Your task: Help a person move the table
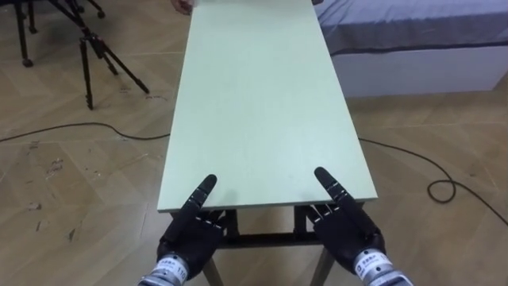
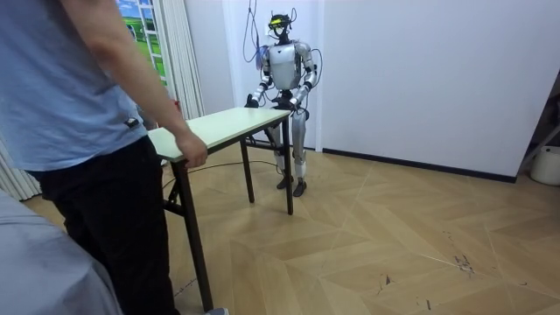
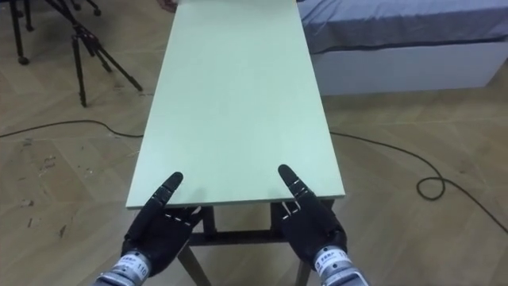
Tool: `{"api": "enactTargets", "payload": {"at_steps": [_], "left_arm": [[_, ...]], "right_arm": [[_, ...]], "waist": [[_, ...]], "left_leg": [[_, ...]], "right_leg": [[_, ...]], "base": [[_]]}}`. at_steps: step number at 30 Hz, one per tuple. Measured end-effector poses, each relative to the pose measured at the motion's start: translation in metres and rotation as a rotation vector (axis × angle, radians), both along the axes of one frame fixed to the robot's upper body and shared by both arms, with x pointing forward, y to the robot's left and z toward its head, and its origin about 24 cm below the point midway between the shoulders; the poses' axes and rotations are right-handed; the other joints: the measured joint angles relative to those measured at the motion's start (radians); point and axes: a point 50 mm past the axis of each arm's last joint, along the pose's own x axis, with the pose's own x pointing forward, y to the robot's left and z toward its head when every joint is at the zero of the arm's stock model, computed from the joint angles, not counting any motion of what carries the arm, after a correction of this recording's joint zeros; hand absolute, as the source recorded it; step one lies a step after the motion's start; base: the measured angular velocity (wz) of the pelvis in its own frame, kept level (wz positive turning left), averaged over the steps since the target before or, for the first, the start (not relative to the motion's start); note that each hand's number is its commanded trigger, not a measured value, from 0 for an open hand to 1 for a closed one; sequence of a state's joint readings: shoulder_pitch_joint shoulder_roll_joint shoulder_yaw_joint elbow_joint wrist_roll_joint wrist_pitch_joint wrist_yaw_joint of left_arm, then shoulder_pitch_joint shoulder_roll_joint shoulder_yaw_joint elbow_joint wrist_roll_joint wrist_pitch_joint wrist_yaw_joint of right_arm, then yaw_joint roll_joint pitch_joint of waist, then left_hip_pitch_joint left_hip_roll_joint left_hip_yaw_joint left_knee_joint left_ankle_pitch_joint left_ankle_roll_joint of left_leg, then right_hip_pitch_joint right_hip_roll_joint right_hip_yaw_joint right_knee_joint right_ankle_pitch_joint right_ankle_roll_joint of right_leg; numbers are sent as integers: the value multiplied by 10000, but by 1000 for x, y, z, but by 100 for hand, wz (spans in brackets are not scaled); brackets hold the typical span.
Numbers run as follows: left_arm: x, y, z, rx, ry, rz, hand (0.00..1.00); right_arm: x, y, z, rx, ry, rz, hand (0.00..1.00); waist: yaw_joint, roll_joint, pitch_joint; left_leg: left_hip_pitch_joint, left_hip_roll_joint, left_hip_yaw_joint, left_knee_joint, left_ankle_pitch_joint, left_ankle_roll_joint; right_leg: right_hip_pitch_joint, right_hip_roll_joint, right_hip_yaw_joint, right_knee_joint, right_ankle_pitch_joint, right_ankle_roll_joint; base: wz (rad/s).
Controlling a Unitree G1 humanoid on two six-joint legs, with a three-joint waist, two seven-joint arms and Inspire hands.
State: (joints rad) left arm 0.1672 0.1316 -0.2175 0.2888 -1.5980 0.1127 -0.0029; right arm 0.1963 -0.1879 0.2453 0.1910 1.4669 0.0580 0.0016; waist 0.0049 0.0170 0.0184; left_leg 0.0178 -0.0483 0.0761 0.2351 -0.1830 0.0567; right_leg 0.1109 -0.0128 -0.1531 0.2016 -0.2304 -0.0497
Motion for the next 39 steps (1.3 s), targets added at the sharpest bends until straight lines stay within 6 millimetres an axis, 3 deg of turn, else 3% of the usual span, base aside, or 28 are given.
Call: {"api": "enactTargets", "payload": {"at_steps": [1, 2, 3, 11, 16, 39], "left_arm": [[1, 0, 2, -64, -60, 33, 16], [2, 0, 3, -101, -101, 59, 72], [3, -1, 6, -194, -171, 147, 100], [5, -3, 7, -479, -180, 439, 100], [3, -8, 3, -563, 298, 479, 100], [0, -9, -3, -316, 598, 382, 100]], "right_arm": [[0, 0, 0, 11, -23, -19, 0], [1, 0, 1, 20, -46, -27, 90], [1, 1, 1, 45, -72, -30, 100], [2, 3, 2, 296, -63, -340, 100], [0, 2, -4, 49, 760, -531, 100], [1, 2, -3, -149, 720, -380, 100]], "waist": [[-5, -3, -2], [-5, -4, -2], [-5, -5, -2], [48, 1, -4], [268, 6, -3], [279, -48, 47]], "left_leg": [[-40, -1, 0, 11, 0, 0], [-69, 1, -1, 16, 0, 0], [-103, 2, -1, 16, 1, 1], [-180, 10, 14, 22, 1, 1], [-186, 6, 17, -64, 0, 0], [77, 0, 21, -402, 1, -1]], "right_leg": [[-29, 0, -3, 0, 0, 0], [-60, 0, -3, 5, 0, 0], [-91, 1, -1, 7, 4, -7], [-192, 4, 22, 27, 7, -11], [-181, 2, 4, 37, 9, -9], [-80, 7, 14, 3, 10, -7]], "base": [[0], [0], [0], [0], [-1], [-1]]}}
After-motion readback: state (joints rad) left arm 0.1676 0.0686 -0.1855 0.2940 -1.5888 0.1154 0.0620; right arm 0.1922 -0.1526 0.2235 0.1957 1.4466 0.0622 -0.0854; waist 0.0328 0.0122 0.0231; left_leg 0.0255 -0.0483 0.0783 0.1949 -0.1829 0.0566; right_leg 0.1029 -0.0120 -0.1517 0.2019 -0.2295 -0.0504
